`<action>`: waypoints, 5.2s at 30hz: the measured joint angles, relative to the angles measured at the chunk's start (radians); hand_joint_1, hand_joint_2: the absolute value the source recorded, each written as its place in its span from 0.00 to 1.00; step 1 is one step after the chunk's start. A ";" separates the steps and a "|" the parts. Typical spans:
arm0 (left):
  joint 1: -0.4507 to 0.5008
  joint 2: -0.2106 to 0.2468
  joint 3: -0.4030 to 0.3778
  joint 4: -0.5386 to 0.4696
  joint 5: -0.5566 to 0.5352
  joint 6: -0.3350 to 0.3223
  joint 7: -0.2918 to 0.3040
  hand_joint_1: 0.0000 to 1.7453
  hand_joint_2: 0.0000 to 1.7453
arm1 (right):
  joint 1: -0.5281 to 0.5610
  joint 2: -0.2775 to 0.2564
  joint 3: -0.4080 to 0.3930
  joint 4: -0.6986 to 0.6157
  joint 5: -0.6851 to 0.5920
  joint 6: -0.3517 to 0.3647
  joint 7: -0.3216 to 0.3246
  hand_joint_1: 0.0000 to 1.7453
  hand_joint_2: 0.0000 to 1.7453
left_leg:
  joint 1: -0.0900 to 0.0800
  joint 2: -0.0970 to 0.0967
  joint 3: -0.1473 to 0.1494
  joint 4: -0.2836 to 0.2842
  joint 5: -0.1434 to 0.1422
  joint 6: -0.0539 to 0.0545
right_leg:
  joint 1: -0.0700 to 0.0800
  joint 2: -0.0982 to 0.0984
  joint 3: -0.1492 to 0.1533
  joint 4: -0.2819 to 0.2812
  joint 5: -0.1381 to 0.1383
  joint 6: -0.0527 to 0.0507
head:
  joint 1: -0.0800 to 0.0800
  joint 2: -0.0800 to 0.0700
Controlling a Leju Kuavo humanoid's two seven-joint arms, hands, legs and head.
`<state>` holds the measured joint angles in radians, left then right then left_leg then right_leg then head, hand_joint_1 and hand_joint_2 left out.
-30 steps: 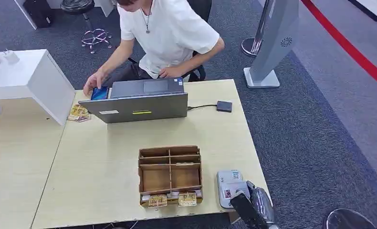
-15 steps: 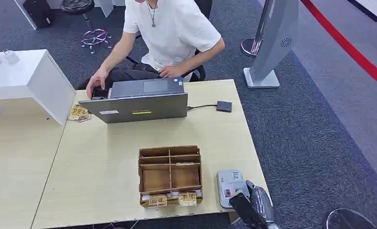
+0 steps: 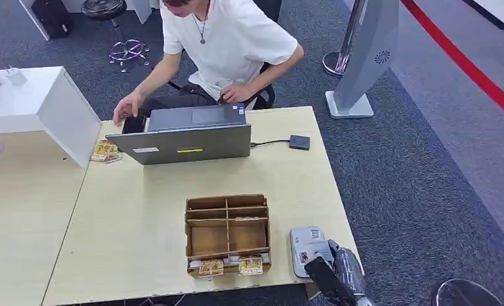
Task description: Pass the card to the sensor for recognition and then transmit it.
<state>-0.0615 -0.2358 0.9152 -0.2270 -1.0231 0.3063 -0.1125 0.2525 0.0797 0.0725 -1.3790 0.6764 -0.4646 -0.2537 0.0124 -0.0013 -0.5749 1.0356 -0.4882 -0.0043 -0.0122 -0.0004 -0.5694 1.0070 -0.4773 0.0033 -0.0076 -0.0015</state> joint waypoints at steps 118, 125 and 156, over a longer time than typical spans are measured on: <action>-0.015 -0.029 0.010 0.000 -0.111 -0.034 -0.015 0.00 0.00 | -0.253 -0.063 0.179 -0.264 0.842 -0.227 0.281 0.00 1.00 | 0.000 0.000 -0.001 0.000 0.000 0.000 | 0.000 0.000 -0.001 0.000 0.000 0.000 | 0.000 0.000; -0.015 -0.025 0.010 0.000 -0.102 -0.029 -0.017 0.00 0.00 | -0.224 -0.063 0.179 -0.283 0.764 -0.227 0.228 0.00 1.00 | 0.000 -0.001 -0.001 0.000 0.000 0.000 | 0.000 0.000 -0.001 0.000 0.000 0.000 | 0.000 0.000; -0.016 -0.019 0.040 0.000 -0.084 -0.021 -0.039 0.00 0.00 | -0.124 -0.163 0.424 -0.409 0.383 -0.051 0.010 0.00 1.00 | 0.000 0.000 -0.002 0.000 0.000 0.000 | 0.000 0.000 -0.002 0.000 0.000 0.000 | 0.000 0.000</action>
<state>-0.0770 -0.2548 0.9556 -0.2270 -1.1070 0.2850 -0.1514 0.1281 -0.0831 0.4963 -1.7880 1.0589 -0.5154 -0.2434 0.0124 -0.0017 -0.5770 1.0355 -0.4879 -0.0048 -0.0121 -0.0005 -0.5713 1.0072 -0.4775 0.0031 -0.0076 -0.0015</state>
